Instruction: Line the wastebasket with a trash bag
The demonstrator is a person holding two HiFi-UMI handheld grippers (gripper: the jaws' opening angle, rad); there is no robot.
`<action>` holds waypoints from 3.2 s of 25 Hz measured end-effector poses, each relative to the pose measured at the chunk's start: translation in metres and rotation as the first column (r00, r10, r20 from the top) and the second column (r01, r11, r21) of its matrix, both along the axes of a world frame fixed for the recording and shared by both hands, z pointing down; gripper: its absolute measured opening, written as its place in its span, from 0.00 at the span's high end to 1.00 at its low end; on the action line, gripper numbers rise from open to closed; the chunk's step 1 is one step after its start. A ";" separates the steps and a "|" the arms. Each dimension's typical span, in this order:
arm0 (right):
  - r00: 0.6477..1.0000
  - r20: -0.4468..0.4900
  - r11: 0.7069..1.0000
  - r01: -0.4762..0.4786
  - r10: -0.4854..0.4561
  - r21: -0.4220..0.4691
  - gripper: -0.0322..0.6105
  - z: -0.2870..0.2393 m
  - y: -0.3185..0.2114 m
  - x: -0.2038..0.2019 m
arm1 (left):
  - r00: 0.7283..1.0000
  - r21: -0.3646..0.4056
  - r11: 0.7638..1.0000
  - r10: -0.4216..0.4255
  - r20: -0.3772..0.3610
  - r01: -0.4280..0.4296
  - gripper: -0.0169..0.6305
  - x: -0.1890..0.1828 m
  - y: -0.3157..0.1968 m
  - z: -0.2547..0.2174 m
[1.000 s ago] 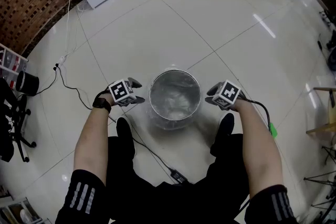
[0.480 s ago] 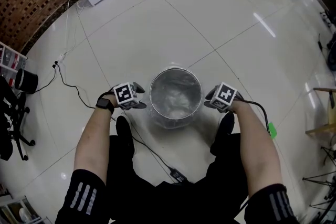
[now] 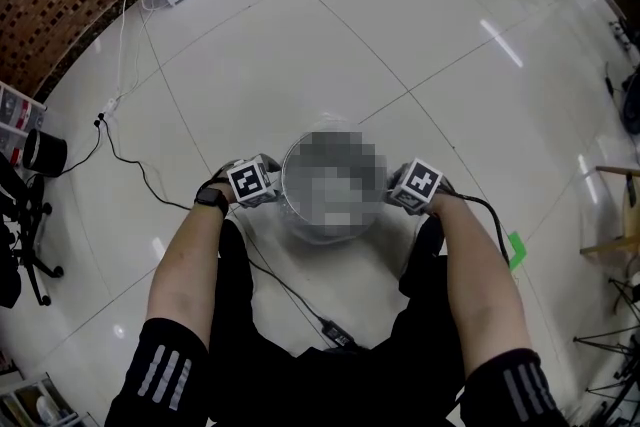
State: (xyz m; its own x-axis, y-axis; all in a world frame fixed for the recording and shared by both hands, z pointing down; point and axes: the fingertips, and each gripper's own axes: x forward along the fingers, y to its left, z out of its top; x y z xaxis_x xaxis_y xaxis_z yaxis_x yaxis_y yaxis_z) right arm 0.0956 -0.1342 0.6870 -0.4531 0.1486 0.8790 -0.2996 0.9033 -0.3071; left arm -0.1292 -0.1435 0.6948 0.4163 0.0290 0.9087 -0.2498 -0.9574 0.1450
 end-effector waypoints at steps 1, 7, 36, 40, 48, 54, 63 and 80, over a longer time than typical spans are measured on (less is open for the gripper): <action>1.000 -0.015 1.000 0.002 -0.002 0.006 0.76 0.004 -0.001 0.001 | 1.000 0.005 1.000 0.000 0.008 0.000 0.53 0.000 -0.001 0.004; 0.995 -0.084 0.999 0.046 -0.045 0.009 0.76 0.020 0.004 -0.001 | 0.996 -0.002 0.999 -0.032 0.087 0.033 0.53 -0.016 -0.001 0.028; 0.984 0.019 0.981 -0.172 0.175 -0.089 0.67 -0.009 0.059 -0.022 | 0.932 -0.043 0.931 -0.360 0.045 0.361 0.53 0.016 0.079 0.005; 0.981 0.001 0.978 -0.194 0.195 -0.077 0.67 0.001 0.053 -0.021 | 0.928 0.016 0.929 -0.370 0.040 0.370 0.53 0.018 0.062 0.016; 0.988 -0.059 0.988 -0.144 0.141 -0.051 0.67 0.020 0.047 -0.015 | 0.933 0.027 0.936 -0.352 0.075 0.351 0.53 0.014 0.052 0.036; 0.990 -0.139 0.999 -0.039 0.035 -0.025 0.67 0.010 0.058 -0.002 | 0.952 0.000 0.961 -0.275 0.138 0.278 0.53 0.004 0.071 0.031; 0.970 -0.066 0.973 -0.231 0.232 0.025 0.68 -0.045 0.040 0.016 | 0.960 0.160 0.960 -0.249 0.129 0.228 0.53 -0.018 0.055 -0.046; 0.815 0.502 0.832 -0.474 0.291 0.288 0.94 -0.251 -0.004 -0.038 | 0.893 0.434 0.813 -0.216 -0.395 0.389 0.80 0.036 0.011 -0.273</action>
